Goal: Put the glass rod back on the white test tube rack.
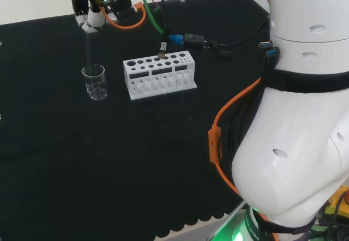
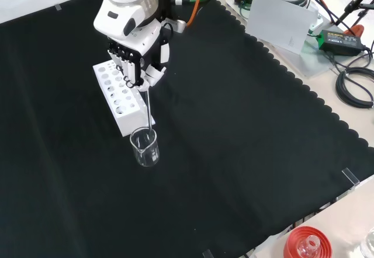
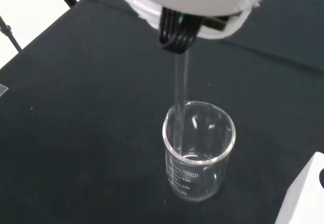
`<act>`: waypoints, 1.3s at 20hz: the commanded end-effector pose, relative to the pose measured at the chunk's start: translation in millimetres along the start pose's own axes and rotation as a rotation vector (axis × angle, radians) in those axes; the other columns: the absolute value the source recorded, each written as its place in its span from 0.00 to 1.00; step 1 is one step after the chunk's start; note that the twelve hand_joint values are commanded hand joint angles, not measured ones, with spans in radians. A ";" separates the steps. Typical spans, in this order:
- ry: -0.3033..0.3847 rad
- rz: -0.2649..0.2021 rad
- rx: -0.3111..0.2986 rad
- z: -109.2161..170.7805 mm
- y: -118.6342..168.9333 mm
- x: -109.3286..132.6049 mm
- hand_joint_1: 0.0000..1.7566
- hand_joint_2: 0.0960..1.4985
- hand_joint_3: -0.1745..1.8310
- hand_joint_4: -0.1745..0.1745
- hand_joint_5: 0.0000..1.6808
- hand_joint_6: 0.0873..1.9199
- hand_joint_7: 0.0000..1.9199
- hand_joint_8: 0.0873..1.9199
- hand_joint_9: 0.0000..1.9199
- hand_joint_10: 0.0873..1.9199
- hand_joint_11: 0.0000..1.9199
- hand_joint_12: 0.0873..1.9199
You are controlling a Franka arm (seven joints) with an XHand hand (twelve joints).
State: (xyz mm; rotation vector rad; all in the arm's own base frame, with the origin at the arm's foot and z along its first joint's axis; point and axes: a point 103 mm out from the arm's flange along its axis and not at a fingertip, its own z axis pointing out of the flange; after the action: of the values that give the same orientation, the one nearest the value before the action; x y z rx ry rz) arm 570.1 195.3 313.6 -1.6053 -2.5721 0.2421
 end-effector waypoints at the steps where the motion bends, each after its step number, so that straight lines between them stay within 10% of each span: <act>1: 0.002 -0.001 0.004 0.7 1.2 2.5 0.76 0.37 0.45 0.00 0.71 0.29 0.72 0.35 0.92 0.20 0.83 0.36; 26: 0.017 0.021 -0.020 -16.2 -0.9 -6.3 0.76 0.37 0.45 0.00 0.71 0.29 0.72 0.35 0.92 0.20 0.83 0.36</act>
State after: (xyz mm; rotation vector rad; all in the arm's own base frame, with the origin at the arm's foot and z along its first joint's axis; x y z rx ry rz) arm 575.3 200.4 320.0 -1.6264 -2.5581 0.2432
